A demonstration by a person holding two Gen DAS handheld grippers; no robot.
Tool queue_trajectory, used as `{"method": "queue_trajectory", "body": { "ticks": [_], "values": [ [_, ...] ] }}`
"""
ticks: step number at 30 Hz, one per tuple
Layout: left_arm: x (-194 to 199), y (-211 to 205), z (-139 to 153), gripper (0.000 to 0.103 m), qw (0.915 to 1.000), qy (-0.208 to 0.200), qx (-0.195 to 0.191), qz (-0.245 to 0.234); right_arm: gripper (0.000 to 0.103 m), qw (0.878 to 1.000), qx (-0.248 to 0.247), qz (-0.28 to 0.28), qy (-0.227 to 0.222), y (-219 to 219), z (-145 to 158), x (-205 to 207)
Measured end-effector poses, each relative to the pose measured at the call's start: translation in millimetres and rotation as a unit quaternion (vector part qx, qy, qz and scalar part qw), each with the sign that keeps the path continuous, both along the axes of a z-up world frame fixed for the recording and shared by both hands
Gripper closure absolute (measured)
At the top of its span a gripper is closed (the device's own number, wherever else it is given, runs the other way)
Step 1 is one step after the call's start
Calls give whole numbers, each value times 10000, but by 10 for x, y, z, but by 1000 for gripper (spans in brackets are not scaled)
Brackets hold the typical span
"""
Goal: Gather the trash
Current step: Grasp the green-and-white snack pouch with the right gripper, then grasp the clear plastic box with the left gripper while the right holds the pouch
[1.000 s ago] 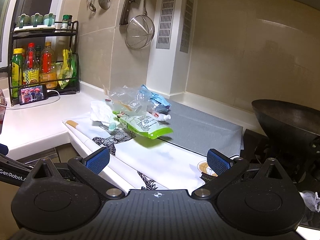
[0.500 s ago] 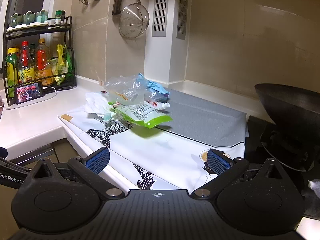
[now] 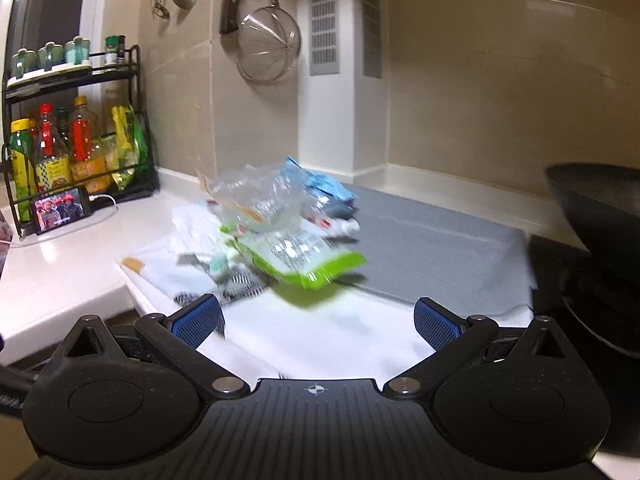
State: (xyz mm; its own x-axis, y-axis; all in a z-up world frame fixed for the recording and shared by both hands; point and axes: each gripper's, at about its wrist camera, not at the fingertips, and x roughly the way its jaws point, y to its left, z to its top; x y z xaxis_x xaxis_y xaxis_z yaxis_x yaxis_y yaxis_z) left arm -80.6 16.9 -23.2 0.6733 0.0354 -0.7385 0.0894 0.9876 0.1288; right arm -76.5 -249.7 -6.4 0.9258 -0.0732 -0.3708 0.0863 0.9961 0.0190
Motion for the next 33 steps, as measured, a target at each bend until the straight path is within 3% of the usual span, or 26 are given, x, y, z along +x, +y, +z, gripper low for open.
{"method": "queue_trajectory", "body": {
  "ticks": [5, 9, 14, 15, 17, 18, 19, 20, 21, 25, 27, 30, 33],
  "values": [
    [52, 137, 13, 0, 9997, 60, -2, 229, 0, 9972, -579, 462, -73, 25, -17, 626],
    [94, 214, 14, 0, 9993, 95, 32, 373, 0, 9908, -979, 820, 451, 69, -176, 1154],
    [190, 256, -16, 0, 9987, 173, 95, 473, 0, 9855, -1297, 762, 788, 73, -403, 1499],
    [219, 255, -22, 0, 9986, 200, 102, 485, 1, 9860, -1229, 822, 765, 54, -419, 1513],
    [270, 242, -28, 0, 9984, 243, 112, 497, 16, 9878, -1051, 997, 571, 10, -420, 1479],
    [309, 228, -32, 0, 9984, 262, 108, 494, 37, 9886, -934, 1059, 525, -20, -416, 1466],
    [342, 215, -26, 0, 9984, 280, 98, 489, 50, 9896, -823, 1055, 525, -52, -412, 1463],
    [374, 207, -15, 0, 9984, 291, 58, 478, 54, 9908, -718, 1028, 506, -88, -406, 1455],
    [414, 191, 2, 0, 9986, 286, -41, 449, 65, 9923, -590, 1010, 417, -135, -391, 1431],
    [559, 132, 115, 0, 9986, 131, -347, 384, 72, 9959, -263, 864, -41, -359, -335, 1295],
    [651, 61, 169, 0, 9988, 17, -364, 322, 72, 9967, 180, 762, -229, -554, -317, 1248],
    [821, -81, 228, 0, 9990, -80, -369, 235, 72, 9892, 1138, 792, -473, -876, -340, 1205],
    [1004, -253, 286, 0, 9993, -111, -315, 172, 72, 9827, 1505, 861, -648, -998, -322, 1167]
  ]
}}
